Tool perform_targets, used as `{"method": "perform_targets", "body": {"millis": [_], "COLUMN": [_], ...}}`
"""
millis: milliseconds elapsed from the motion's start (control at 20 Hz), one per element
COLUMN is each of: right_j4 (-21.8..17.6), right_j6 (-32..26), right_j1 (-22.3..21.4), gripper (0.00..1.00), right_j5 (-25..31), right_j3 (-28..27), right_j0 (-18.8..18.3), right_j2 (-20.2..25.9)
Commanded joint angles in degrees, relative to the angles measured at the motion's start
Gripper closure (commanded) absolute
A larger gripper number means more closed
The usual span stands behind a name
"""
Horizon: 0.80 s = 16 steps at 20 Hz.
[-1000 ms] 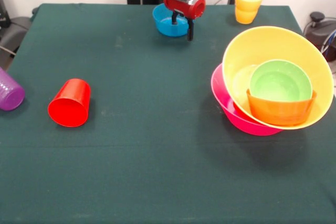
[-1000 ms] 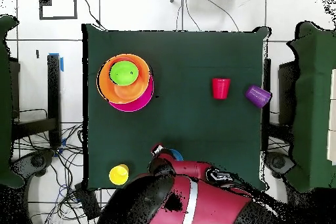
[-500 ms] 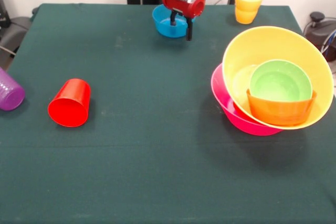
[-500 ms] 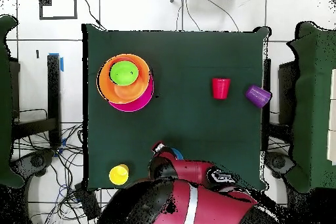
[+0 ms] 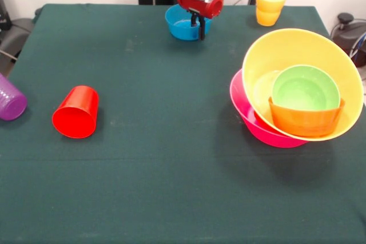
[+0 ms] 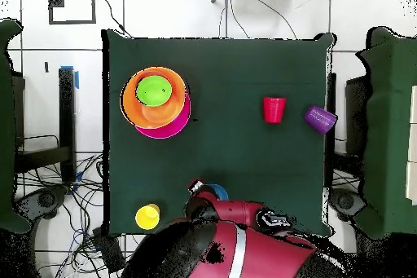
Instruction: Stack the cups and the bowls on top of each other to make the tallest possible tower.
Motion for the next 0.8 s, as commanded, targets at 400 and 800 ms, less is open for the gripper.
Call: {"method": "perform_targets", "body": {"millis": [400,800], "right_j4": [-1.9,1.9], "right_j6": [0.7,0.9], "right_j1": [1.9,-13.7], "gripper": [1.00,1.00], "right_j5": [2.5,14.1], "right_j3": [-5.8,1.3], "right_j0": [-0.5,-3.5], "right_j2": [3.7,12.2]}}
